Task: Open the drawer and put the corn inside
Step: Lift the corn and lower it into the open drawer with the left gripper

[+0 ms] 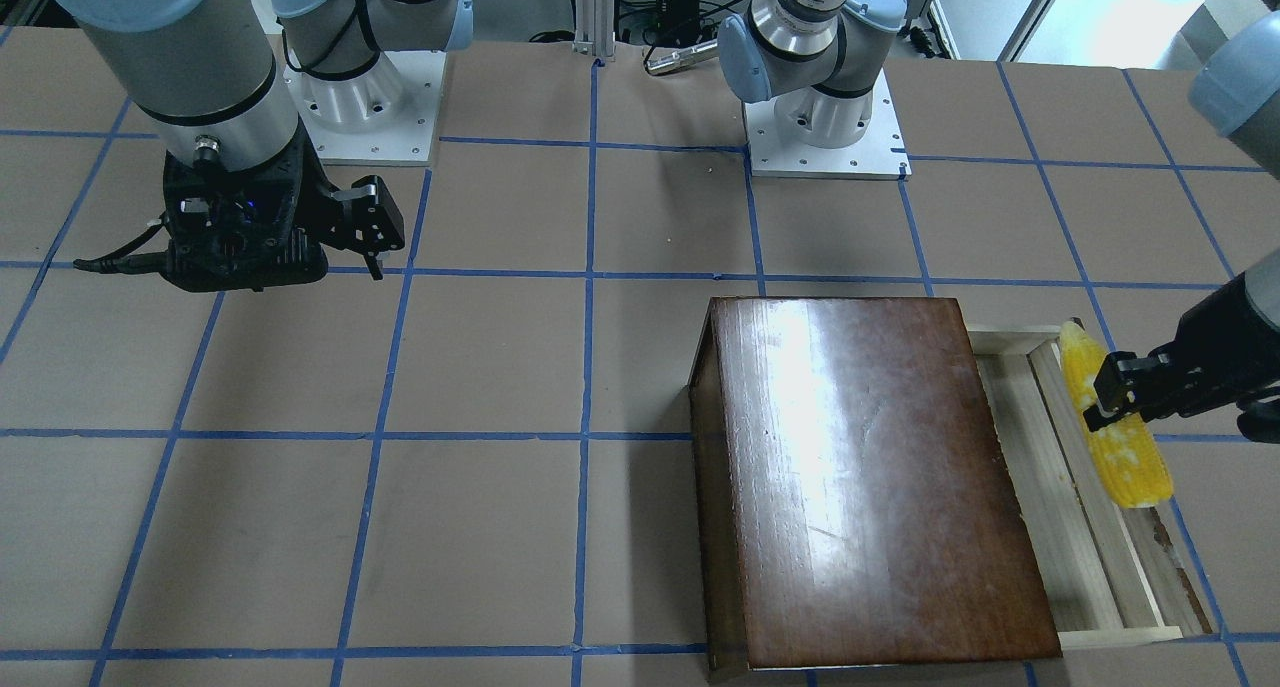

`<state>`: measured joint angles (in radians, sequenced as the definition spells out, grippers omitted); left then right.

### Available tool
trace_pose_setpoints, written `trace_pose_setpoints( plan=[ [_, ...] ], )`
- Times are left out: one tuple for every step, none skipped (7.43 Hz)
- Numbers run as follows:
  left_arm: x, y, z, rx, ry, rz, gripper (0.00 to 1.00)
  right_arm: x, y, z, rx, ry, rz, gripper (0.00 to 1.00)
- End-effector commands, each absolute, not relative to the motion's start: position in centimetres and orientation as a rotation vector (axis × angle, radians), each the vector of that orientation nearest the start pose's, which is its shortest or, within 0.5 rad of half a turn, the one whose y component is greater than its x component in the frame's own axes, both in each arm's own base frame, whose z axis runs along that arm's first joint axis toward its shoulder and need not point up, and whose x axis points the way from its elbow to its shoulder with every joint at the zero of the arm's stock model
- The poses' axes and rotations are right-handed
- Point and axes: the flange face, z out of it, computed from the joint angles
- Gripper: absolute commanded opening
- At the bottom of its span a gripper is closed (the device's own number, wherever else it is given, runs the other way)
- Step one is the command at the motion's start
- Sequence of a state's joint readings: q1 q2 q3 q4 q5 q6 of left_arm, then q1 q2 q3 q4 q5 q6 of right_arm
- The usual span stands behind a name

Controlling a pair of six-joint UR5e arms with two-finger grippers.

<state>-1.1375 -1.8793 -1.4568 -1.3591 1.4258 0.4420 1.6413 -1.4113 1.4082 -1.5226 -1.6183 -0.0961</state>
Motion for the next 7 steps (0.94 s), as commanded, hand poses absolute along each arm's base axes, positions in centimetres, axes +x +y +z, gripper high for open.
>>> trace_pose_setpoints(
  plan=[
    [12.3, -63.0, 35.7, 0.017, 3.272, -0.091, 0.0, 16.7, -54.4, 47.9, -0.268, 3.176, 0.074, 1.0],
    [12.3, -63.3, 35.1, 0.025, 3.258, -0.129, 0.0, 16.7, -54.4, 47.9, -0.268, 3.176, 0.072, 1.0],
    [12.2, -62.9, 34.5, 0.022, 3.261, -0.119, 0.0, 16.7, -54.4, 47.9, -0.266, 3.177, 0.074, 1.0],
    [12.1, -62.8, 34.2, 0.016, 3.266, -0.114, 0.76, 16.7, -54.4, 47.9, -0.265, 3.177, 0.072, 1.0],
    [12.2, -62.9, 34.6, 0.007, 3.261, -0.12, 0.88, 16.7, -54.4, 47.9, -0.265, 3.177, 0.072, 1.0],
    [12.2, -62.8, 35.0, 0.007, 3.26, -0.125, 0.95, 16.7, -54.4, 47.9, -0.268, 3.176, 0.072, 1.0],
    [12.1, -62.6, 36.0, 0.009, 3.252, -0.141, 0.96, 16.7, -54.4, 47.9, -0.265, 3.177, 0.072, 1.0]
  ],
)
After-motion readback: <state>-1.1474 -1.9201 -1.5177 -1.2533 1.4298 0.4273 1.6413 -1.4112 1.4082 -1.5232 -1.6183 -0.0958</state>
